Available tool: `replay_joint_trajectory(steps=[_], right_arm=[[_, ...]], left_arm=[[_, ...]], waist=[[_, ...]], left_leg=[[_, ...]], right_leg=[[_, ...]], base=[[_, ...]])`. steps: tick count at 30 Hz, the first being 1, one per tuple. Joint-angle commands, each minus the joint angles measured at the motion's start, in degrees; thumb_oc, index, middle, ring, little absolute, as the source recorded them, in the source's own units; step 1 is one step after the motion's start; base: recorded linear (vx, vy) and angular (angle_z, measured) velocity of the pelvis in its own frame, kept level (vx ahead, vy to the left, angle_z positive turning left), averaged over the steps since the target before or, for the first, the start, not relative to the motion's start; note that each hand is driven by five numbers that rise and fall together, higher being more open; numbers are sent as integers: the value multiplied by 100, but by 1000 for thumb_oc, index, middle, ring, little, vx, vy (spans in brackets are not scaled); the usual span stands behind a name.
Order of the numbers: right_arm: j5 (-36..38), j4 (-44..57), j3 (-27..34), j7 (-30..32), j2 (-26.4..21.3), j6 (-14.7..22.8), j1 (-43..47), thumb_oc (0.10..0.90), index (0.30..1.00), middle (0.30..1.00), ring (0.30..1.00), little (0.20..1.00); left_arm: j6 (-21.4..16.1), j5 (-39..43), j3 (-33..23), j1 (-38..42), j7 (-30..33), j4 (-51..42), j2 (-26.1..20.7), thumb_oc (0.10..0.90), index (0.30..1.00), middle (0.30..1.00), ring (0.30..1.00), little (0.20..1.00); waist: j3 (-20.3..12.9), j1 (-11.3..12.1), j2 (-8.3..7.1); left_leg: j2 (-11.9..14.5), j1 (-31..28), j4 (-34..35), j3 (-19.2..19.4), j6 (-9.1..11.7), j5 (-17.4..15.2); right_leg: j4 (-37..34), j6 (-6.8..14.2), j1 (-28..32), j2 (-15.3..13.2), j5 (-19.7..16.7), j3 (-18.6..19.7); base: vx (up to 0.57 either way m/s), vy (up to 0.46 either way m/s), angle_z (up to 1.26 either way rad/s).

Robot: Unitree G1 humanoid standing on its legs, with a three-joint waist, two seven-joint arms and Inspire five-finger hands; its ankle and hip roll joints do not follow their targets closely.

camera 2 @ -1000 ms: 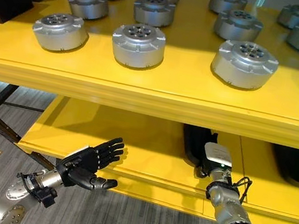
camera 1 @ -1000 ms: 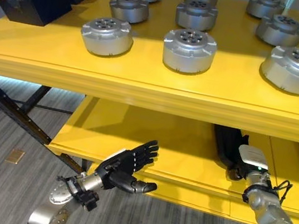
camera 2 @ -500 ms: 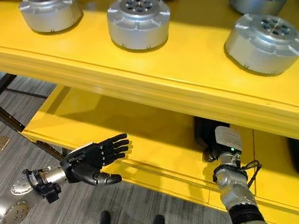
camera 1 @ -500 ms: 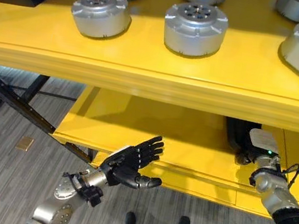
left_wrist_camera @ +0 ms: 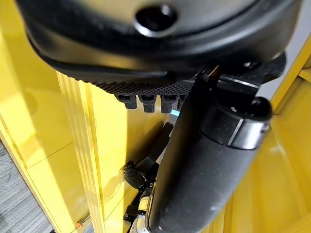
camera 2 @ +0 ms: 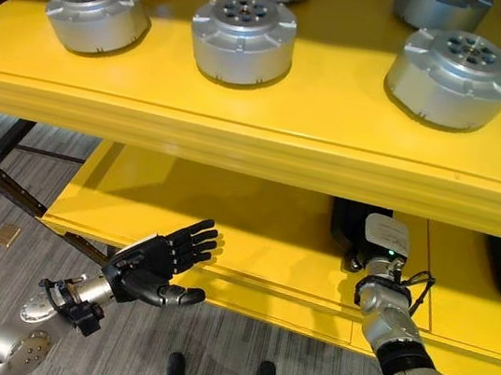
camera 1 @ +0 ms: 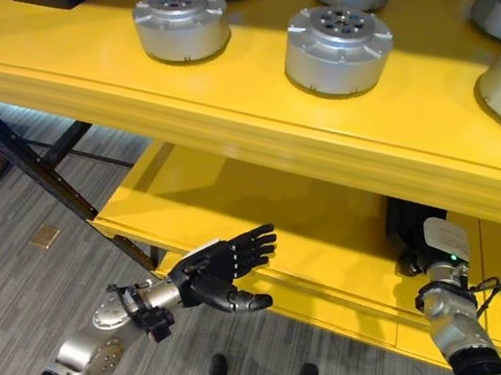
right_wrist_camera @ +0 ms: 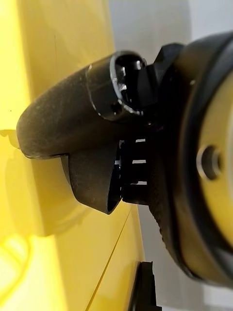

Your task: Move parts from the plastic box to the shelf.

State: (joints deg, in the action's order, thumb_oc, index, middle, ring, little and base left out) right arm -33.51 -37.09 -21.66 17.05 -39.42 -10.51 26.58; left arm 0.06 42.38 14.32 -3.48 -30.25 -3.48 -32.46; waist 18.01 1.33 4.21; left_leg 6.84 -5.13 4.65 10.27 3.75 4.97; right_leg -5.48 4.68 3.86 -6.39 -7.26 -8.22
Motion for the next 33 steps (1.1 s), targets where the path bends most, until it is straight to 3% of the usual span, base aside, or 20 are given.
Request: replay_joint_trajectory(steps=[1, 4, 5, 6, 7, 9, 20, 26, 31, 33], right_arm=[[28, -639, 71, 127, -281, -259, 552, 400, 300, 300, 300, 300], [-15, -573, 66, 94, -217, -192, 392, 400, 300, 300, 300, 300], [-33, -548, 62, 95, -197, -187, 353, 425, 336, 336, 336, 336], [-60, -501, 61, 80, -175, -155, 299, 535, 489, 489, 489, 489], [-111, -450, 59, 38, -157, -89, 254, 604, 585, 585, 585, 585], [-168, -399, 27, -38, -138, 47, 225, 900, 1000, 1000, 1000, 1000], [-418, 228, -23, -13, -50, 272, -557, 900, 1000, 1000, 1000, 1000], [-134, 245, 10, 49, 81, 323, -893, 900, 1000, 1000, 1000, 1000], [195, 552, 148, 357, 168, 952, -1179, 900, 1000, 1000, 1000, 1000], [183, 601, 180, 387, 192, 973, -1245, 900, 1000, 1000, 1000, 1000]], left_arm=[[-353, 299, 37, 354, -220, -755, 10, 900, 1000, 1000, 1000, 1000], [-223, 577, 47, 290, -435, -751, 70, 900, 1000, 1000, 1000, 1000], [-198, 581, 50, 287, -477, -749, 87, 900, 1000, 1000, 1000, 1000], [-193, 550, 56, 284, -544, -750, 107, 900, 1000, 1000, 1000, 1000], [-217, 505, 73, 286, -599, -753, 118, 900, 1000, 1000, 1000, 1000], [-290, 480, 117, 304, -587, -744, 113, 900, 1000, 1000, 1000, 1000], [-441, 364, -20, 111, -571, -652, 177, 900, 1000, 1000, 1000, 1000], [-484, 176, -63, 65, -517, -566, 216, 900, 1000, 1000, 1000, 1000], [-522, 133, -136, 55, -458, -591, 227, 900, 1000, 1000, 1000, 1000], [-548, 125, -158, 37, -448, -604, 226, 900, 1000, 1000, 1000, 1000]], waist=[[-219, 136, -124], [-274, 128, -146], [-281, 124, -148], [-286, 119, -153], [-289, 113, -158], [-281, 102, -157], [-311, 35, -224], [-325, 14, -291], [-323, -38, -307], [-334, -57, -305]], left_leg=[[-78, 3, -160, -285, -136, -604], [-69, -38, -135, -268, -134, -608], [-66, -42, -132, -264, -137, -607], [-61, -42, -133, -261, -140, -607], [-53, -39, -140, -260, -143, -607], [-50, -31, -160, -263, -150, -617], [-36, -88, -132, -205, -168, -640], [-31, -136, -109, -191, -177, -664], [-24, -142, -115, -183, -193, -682], [-27, -145, -116, -183, -197, -689]], right_leg=[[656, -47, 91, -6, 1052, -301], [634, -37, 128, -4, 1051, -304], [633, -37, 130, -5, 1051, -302], [639, -37, 129, -4, 1053, -297], [653, -39, 122, -3, 1059, -289], [678, -41, 112, 0, 1073, -274], [631, -4, 151, 5, 1058, -223], [572, 19, 192, 17, 1039, -197], [587, 24, 186, 21, 1055, -160], [592, 26, 182, 20, 1061, -148]], base=[[35, -1, 1], [44, 1, 3], [0, 0, 0], [0, 0, 0], [0, 0, 0], [0, 0, 0], [0, 0, 0], [0, 0, 0], [-2, 0, -4], [5, 14, -4]])
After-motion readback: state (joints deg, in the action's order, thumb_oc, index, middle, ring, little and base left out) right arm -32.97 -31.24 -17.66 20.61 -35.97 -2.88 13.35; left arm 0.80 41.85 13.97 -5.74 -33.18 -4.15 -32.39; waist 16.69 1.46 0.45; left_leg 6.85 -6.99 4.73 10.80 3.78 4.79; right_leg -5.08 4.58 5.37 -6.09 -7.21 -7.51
